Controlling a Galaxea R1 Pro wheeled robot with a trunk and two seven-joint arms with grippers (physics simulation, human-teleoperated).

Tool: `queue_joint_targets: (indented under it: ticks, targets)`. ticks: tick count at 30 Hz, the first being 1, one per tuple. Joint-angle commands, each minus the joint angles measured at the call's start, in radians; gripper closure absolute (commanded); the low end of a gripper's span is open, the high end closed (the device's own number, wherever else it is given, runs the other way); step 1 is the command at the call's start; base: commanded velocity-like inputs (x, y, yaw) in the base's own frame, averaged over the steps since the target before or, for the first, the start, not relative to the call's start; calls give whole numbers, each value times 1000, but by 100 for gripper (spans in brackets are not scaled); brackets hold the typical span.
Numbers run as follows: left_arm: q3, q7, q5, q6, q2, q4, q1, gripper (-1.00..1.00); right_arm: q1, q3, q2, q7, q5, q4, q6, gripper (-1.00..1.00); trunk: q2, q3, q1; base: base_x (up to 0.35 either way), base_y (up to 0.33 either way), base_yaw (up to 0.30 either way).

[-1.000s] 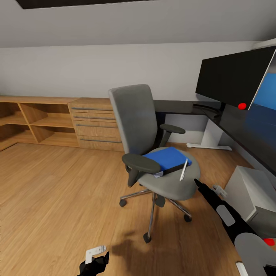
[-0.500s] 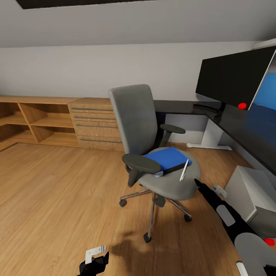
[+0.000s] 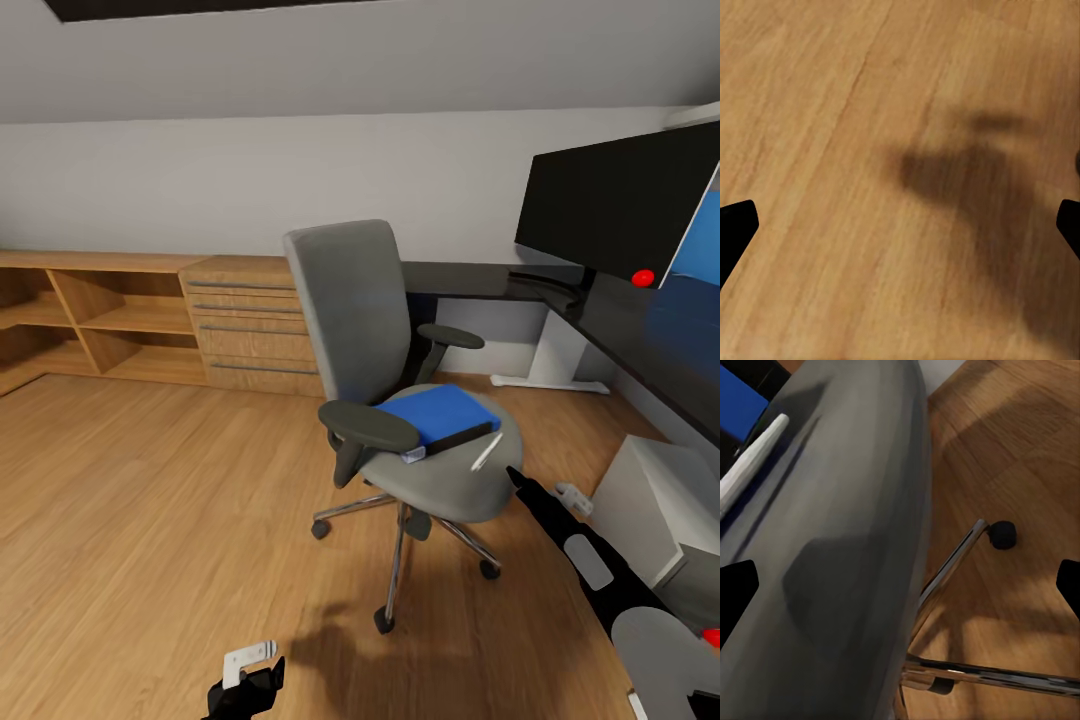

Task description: In the bedroom, organize the workspace by keeping the computer under the desk, ensuring the monitor is on the desk, placing the keyboard on the desk next to the monitor, placing the mouse on the desk next to the keyboard, moving the folder from the swivel chair onto the desk next to the mouse, stacking the notebook on top of the folder with the pen on top of the notebook, and positioning the swivel chair next to the desk.

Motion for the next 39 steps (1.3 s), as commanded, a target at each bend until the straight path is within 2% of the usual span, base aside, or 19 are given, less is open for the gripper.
queue_joint_targets:
  ticks: [1, 39]
  targets:
    - [1, 1, 7, -3, -1, 0, -1, -100, 0, 2, 1, 4, -3, 6, 5, -100, 0, -1, 0, 3, 3, 0]
    - [1, 1, 7, -3, -1, 1, -1, -100, 0, 3, 1, 4, -1, 6, 5, -100, 0, -1, 0, 31, 27, 0]
